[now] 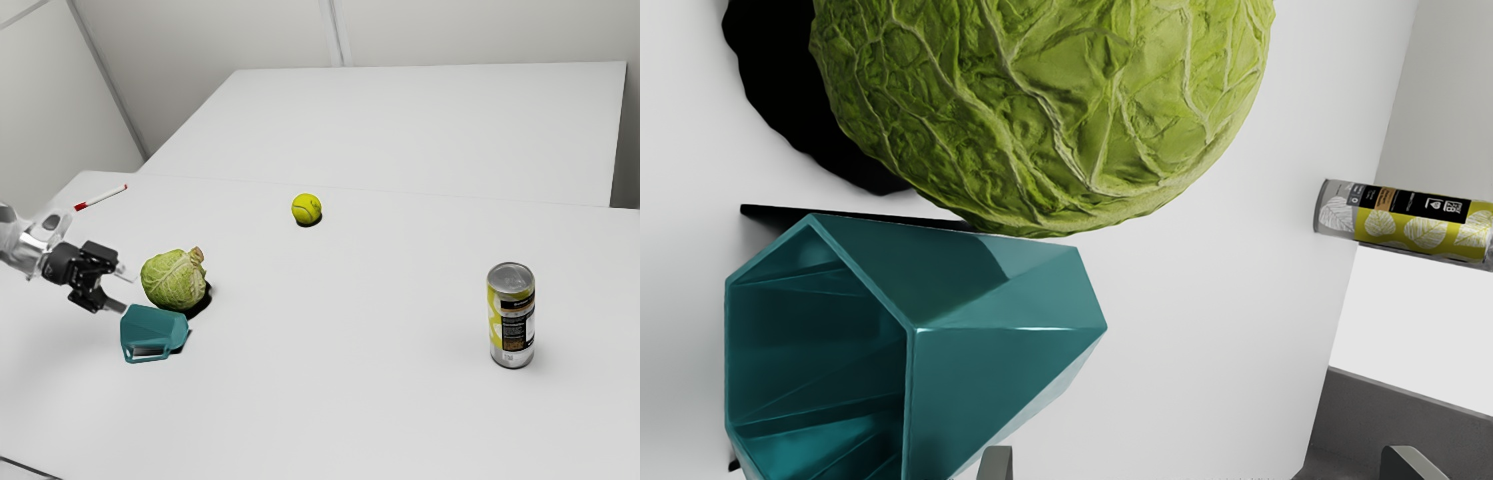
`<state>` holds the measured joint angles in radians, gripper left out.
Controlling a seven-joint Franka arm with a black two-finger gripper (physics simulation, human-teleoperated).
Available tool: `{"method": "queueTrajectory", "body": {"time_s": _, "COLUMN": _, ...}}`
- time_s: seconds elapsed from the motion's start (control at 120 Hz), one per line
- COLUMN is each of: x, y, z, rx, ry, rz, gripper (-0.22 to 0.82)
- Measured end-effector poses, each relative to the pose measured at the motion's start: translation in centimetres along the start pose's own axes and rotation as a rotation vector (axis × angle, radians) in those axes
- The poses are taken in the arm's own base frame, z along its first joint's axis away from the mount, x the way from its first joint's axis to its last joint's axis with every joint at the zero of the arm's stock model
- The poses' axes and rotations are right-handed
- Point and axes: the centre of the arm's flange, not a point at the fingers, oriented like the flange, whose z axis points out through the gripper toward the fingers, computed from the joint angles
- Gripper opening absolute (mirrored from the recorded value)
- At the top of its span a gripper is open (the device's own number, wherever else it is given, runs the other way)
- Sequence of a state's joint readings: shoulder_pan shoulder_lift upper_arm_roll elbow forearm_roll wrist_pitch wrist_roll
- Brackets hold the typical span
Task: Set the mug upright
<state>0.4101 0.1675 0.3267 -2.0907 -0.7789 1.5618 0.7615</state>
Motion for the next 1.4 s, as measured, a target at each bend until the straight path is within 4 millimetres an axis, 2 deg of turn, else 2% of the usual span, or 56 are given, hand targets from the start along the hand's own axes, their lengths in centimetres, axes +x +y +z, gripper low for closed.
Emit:
{"method": "queueTrajectory", "body": {"time_s": 0.183, "x": -1.2, "y": -1.5, "z": -1.1, "rx": -0.045, "ry": 0.013, "rz": 0.078, "gripper": 0.6}}
{"method": "queueTrajectory", "body": {"time_s": 0.325, "x": -0.9, "y": -3.2, "z": 0.2, "rx": -0.092, "ry": 0.012, "rz": 0.106, "gripper": 0.62}}
{"method": "queueTrajectory", "body": {"time_s": 0.467, "x": -0.8, "y": -4.1, "z": 0.2, "rx": -0.127, "ry": 0.044, "rz": 0.139, "gripper": 0.62}}
{"method": "queueTrajectory", "body": {"time_s": 0.525, "x": -0.8, "y": -4.5, "z": 0.5, "rx": -0.138, "ry": 0.046, "rz": 0.149, "gripper": 0.66}}
{"method": "queueTrajectory", "body": {"time_s": 0.558, "x": -0.8, "y": -4.6, "z": 0.6, "rx": -0.142, "ry": 0.047, "rz": 0.156, "gripper": 0.61}}
{"method": "queueTrajectory", "body": {"time_s": 0.75, "x": -1.5, "y": -6.4, "z": 0.4, "rx": -0.152, "ry": 0.061, "rz": 0.164, "gripper": 0.6}}
{"method": "queueTrajectory", "body": {"time_s": 1.033, "x": -2.0, "y": -7.1, "z": 1.9, "rx": -0.172, "ry": 0.047, "rz": 0.19, "gripper": 0.6}}
{"method": "queueTrajectory", "body": {"time_s": 1.258, "x": -2.1, "y": -6.8, "z": 3.2, "rx": -0.195, "ry": 0.037, "rz": 0.213, "gripper": 0.54}}
{"method": "queueTrajectory", "body": {"time_s": 1.4, "x": -1.6, "y": -6.3, "z": 3.8, "rx": -0.209, "ry": 0.042, "rz": 0.232, "gripper": 0.36}}
